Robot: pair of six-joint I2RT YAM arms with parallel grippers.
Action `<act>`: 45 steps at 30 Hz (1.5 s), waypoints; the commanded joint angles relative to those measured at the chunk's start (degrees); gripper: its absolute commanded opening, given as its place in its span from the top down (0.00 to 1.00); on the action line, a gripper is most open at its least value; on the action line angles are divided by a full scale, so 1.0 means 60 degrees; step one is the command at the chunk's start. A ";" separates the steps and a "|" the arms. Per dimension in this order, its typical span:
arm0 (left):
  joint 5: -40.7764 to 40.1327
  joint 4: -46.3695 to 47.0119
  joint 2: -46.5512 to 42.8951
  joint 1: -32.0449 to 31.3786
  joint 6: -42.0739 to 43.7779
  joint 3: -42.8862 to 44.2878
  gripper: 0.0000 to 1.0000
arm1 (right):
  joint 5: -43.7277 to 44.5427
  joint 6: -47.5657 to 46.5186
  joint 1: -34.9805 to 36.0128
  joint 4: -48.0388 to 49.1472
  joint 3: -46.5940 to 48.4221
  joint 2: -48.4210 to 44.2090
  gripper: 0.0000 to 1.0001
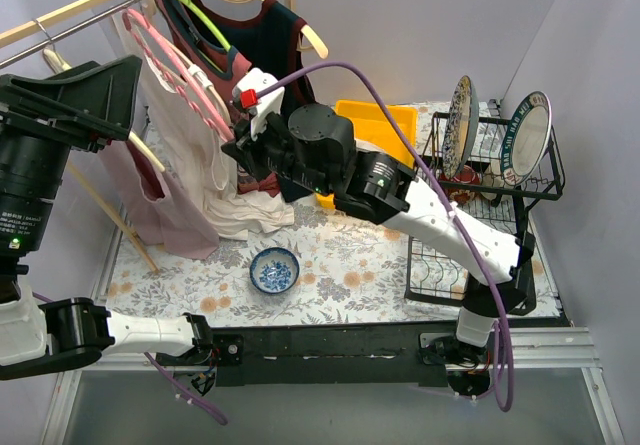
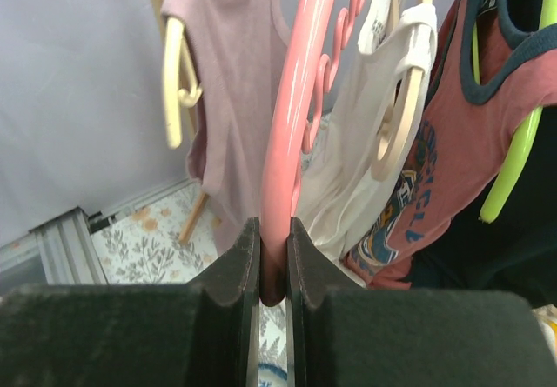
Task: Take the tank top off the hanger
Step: Place the hanger at the clothesline.
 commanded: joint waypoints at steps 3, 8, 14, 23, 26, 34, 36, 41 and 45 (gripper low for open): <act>0.0302 0.0180 -0.0005 -0.0047 0.0246 -0.0011 0.02 | -0.0530 0.0201 -0.0308 0.2132 0.0509 0.0387 0.99; 0.0464 0.0268 -0.0093 -0.0047 0.0202 -0.0143 0.02 | -0.1247 0.0069 -0.0484 0.3272 0.0290 0.0855 0.99; 0.0654 0.0210 -0.0093 -0.0076 0.0070 -0.0289 0.02 | -0.1234 0.0083 -0.0528 0.3496 0.1270 0.1938 0.99; 0.0772 0.0210 -0.0093 -0.0091 0.0158 -0.0143 0.02 | -0.0809 -0.0033 -0.0529 0.4491 0.1007 0.2116 0.99; 0.0743 0.0166 -0.0152 -0.0120 0.0172 -0.0230 0.02 | -0.0882 -0.0092 -0.0558 0.4667 0.1182 0.2320 0.99; 0.0713 0.0269 -0.0269 -0.0150 0.0260 -0.0275 0.02 | -0.1028 0.0449 -0.0660 0.4506 0.1373 0.3155 0.99; 0.0684 0.0196 -0.0283 -0.0164 0.0246 -0.0260 0.02 | -0.1101 0.0552 -0.0719 0.4463 0.1388 0.3273 0.99; 0.0626 0.0064 -0.0313 -0.0179 0.0275 -0.0333 0.02 | -0.1278 0.0977 -0.0968 0.4360 0.1330 0.3391 0.99; 0.0421 0.0165 -0.0298 -0.0237 0.0684 -0.0523 0.02 | -0.1685 0.0977 -0.0983 0.4214 0.1096 0.2938 0.72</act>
